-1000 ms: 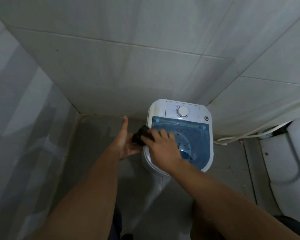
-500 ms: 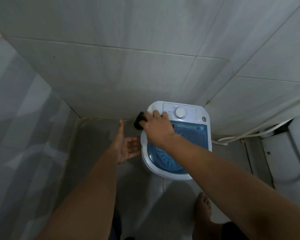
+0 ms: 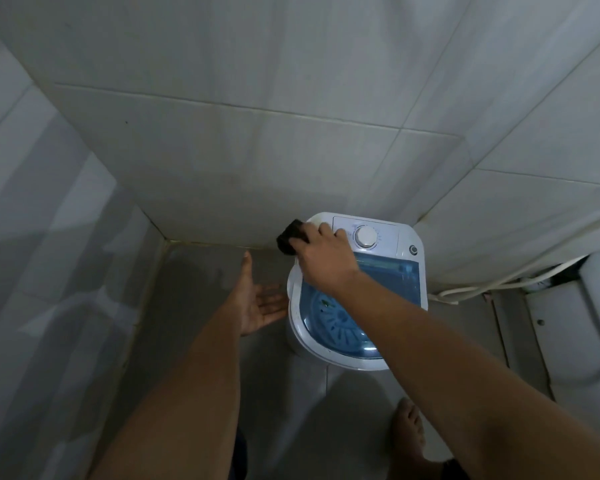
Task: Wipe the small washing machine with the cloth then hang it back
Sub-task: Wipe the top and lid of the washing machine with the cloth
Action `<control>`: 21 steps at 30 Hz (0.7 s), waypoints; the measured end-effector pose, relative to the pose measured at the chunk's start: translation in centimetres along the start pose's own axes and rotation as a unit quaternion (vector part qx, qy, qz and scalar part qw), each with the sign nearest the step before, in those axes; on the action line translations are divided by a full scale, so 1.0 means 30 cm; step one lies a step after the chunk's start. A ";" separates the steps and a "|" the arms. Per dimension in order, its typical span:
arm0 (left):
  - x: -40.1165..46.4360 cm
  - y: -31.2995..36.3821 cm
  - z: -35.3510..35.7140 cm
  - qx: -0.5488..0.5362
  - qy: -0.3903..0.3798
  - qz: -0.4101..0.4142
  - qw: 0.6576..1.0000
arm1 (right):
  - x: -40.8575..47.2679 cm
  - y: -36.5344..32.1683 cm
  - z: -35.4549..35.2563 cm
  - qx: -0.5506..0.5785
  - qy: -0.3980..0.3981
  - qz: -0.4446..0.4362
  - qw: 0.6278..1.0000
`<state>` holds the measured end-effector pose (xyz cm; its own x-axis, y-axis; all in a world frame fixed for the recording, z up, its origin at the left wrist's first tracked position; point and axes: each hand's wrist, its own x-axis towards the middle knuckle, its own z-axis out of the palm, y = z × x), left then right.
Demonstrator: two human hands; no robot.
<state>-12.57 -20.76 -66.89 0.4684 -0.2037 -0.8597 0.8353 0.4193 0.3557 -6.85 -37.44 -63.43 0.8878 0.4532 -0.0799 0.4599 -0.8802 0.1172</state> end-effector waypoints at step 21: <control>-0.003 -0.004 0.004 -0.004 0.000 0.010 1.000 | -0.032 -0.136 -0.173 -0.160 -0.195 -0.219 0.943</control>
<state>-12.68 -20.90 -66.83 0.4847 -0.1945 -0.8528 0.8234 0.4304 0.3698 -9.49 -33.55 -58.69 0.5667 0.6217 -0.5406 0.8177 -0.5048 0.2766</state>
